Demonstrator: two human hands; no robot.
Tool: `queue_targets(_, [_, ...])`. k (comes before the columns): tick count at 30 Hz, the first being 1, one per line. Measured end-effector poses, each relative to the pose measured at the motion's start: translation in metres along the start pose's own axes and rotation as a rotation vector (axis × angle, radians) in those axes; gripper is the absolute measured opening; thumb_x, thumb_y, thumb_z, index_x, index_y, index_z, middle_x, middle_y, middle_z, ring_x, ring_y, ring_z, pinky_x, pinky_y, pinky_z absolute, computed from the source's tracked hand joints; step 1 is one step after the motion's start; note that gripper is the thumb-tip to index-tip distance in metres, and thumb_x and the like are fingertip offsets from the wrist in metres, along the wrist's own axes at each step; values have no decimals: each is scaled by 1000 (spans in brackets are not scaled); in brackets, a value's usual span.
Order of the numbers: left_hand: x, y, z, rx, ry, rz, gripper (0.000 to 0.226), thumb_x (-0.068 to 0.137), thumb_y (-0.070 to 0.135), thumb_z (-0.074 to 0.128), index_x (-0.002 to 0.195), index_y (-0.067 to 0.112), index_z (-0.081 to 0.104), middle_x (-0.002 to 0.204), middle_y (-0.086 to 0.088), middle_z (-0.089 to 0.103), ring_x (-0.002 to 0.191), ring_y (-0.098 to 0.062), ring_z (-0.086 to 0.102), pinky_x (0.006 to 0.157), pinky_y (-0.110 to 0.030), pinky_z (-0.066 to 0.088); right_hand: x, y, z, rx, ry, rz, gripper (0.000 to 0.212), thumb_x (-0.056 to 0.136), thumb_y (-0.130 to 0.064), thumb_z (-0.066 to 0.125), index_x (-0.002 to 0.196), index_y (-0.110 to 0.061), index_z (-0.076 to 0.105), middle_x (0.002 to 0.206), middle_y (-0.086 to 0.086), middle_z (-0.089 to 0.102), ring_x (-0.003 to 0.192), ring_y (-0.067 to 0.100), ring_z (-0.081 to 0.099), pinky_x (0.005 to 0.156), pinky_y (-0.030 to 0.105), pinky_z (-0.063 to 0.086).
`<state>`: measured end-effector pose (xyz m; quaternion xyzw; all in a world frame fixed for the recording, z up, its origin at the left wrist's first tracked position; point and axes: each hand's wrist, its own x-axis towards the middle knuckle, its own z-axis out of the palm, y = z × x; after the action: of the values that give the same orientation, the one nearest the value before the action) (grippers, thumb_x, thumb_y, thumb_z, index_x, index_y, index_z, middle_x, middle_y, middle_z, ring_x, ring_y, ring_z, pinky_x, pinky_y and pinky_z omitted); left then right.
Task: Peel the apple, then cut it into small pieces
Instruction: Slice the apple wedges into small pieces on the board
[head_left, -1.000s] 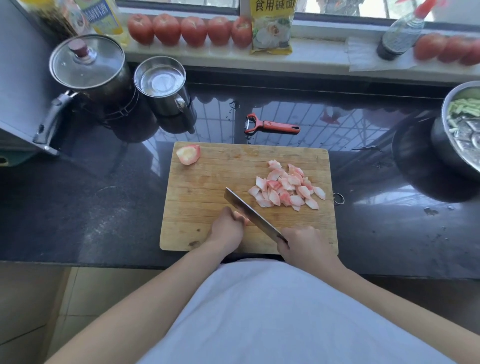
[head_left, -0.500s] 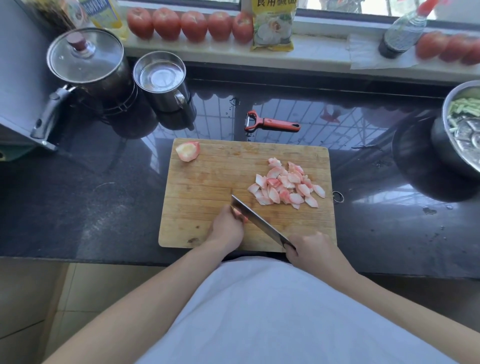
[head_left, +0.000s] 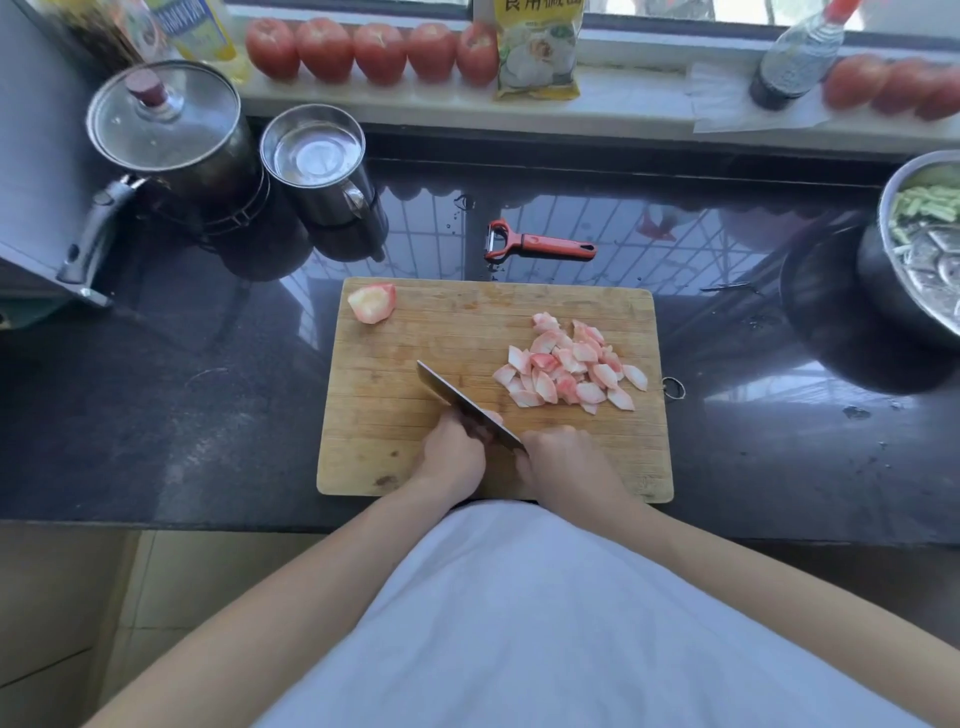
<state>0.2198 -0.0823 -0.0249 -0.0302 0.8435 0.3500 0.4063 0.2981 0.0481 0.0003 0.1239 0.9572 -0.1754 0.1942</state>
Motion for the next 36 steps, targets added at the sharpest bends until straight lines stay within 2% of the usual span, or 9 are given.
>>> queue_targets(2, [0,0,2,4,21,-12,23,93,31,45,113,25,55,117,-2,64,105,-30,58,92,-36,44,-9,3,-5,26,15,13,24,95,-19,51,75,-8,60,76,15,65,70,38,61,56,41,46])
queue_targets(4, [0,-3,3,25,44,-20,7,103,25,43,102,20,47,105,-4,56,96,-30,52,82,-35,38,-18,10,-10,70,54,29,27,95,-19,53,71,-9,59,70,12,65,66,37,59,56,42,48])
queue_targets(7, [1,-5,6,29,59,-1,18,107,26,41,89,21,41,98,-5,53,92,-31,51,76,-36,36,-30,20,-18,94,80,39,31,97,-20,55,67,-14,53,67,11,65,63,34,56,56,39,42])
queue_targets(11, [3,-8,8,30,49,4,18,105,33,45,110,15,48,112,-8,60,104,-32,57,83,-36,38,-37,24,-17,46,-15,30,31,97,-26,52,76,-8,64,72,10,67,69,32,61,63,41,50])
queue_targets(14, [2,-9,10,6,49,33,24,102,37,47,123,28,55,124,1,65,117,-30,59,89,-32,37,-35,23,-17,23,-64,42,31,99,-31,49,83,-12,68,78,9,68,74,31,62,69,42,54])
queue_targets(16, [2,-8,10,-6,46,32,24,100,40,48,121,34,56,122,3,64,115,-30,60,90,-32,38,-33,23,-16,15,-62,28,30,98,-30,49,82,-13,67,78,10,67,74,32,62,68,42,54])
queue_targets(21, [2,-6,9,43,73,-15,16,102,35,45,102,20,44,105,-6,59,93,-30,53,80,-38,39,-34,24,-15,61,-36,39,28,97,-25,51,78,-9,65,73,10,66,70,32,61,65,42,52])
queue_targets(27, [0,-4,7,43,71,-14,18,103,33,42,110,17,46,114,-9,61,101,-31,56,80,-40,41,-41,31,-19,70,-86,84,28,98,-28,50,87,-9,68,79,9,68,78,30,62,66,37,50])
queue_targets(36, [-4,-1,5,45,71,-16,22,104,37,42,112,17,48,112,-8,62,101,-30,56,80,-39,40,-41,27,-23,43,-145,141,27,99,-30,47,89,-13,66,78,9,66,77,31,61,64,37,52])
